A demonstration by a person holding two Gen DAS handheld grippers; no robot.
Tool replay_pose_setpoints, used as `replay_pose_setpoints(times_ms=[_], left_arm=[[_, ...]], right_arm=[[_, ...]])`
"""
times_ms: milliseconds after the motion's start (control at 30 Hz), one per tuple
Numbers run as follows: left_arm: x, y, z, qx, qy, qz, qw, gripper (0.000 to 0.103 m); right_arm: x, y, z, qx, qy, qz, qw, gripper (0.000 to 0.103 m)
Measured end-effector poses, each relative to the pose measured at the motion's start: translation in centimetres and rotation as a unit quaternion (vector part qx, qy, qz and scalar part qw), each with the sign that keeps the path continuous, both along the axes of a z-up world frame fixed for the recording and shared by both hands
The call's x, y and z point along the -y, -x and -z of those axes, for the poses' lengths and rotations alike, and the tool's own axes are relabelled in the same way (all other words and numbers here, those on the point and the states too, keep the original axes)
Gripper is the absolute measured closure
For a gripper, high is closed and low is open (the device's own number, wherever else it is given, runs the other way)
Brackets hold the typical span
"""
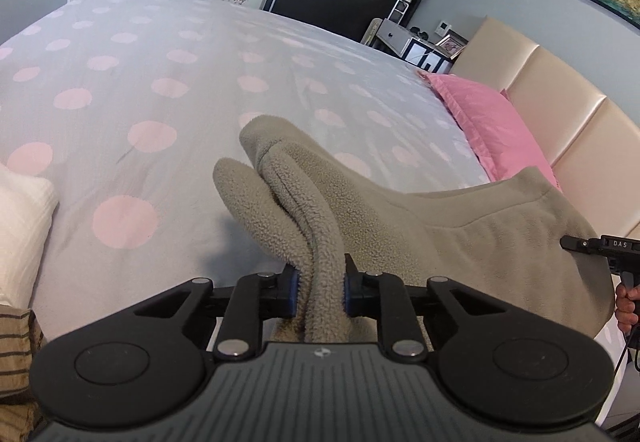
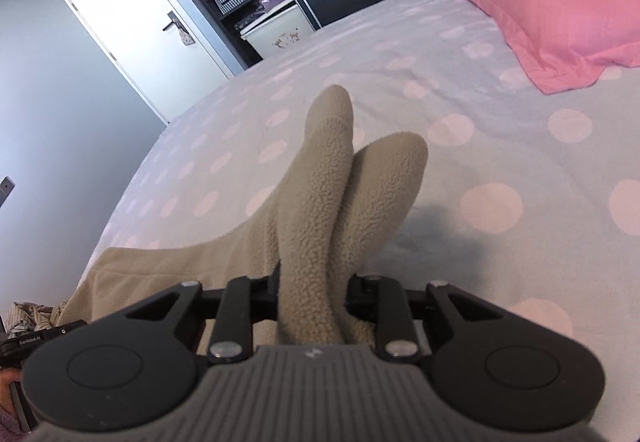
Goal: Fold clothes
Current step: 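Lift the folded hoodie with both grippers and carry it toward the pink pillow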
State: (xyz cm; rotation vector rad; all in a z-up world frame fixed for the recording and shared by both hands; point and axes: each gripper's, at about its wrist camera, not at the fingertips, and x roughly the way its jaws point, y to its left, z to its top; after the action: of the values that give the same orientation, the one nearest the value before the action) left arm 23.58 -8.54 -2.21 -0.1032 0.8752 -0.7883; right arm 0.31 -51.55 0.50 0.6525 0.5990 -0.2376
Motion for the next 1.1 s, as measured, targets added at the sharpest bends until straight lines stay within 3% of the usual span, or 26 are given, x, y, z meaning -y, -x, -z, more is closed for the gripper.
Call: replay_pose_setpoints(times_ms=[367,633,800,1100], left_arm=[[3.5,5.1,-7.5,0.013,0.008,0.051,0.9986,0.086],[10.8,9.1,-11.2,0.038,0.009,0.095,0.9947,0.086],[17.2,11.2,-10.8,0.036,0.03,0.126,0.9909,0.086],[31.1,12.9,-6.8,-0.004,0.061,0.182,0.9814,0.086]], right_arm=[[1.2,7.8,-5.4,0.033,-0.014,0.002,0.999,0.077],[5.6,15.0,-8.6,0.058,-0.004,0.025,0.998,0.077],[9.9,20.4,-10.3,0.056,0.013,0.053,0.997,0.077],[20.2,27.5,-10.9,0.022,0.039,0.114,0.992,0.077]])
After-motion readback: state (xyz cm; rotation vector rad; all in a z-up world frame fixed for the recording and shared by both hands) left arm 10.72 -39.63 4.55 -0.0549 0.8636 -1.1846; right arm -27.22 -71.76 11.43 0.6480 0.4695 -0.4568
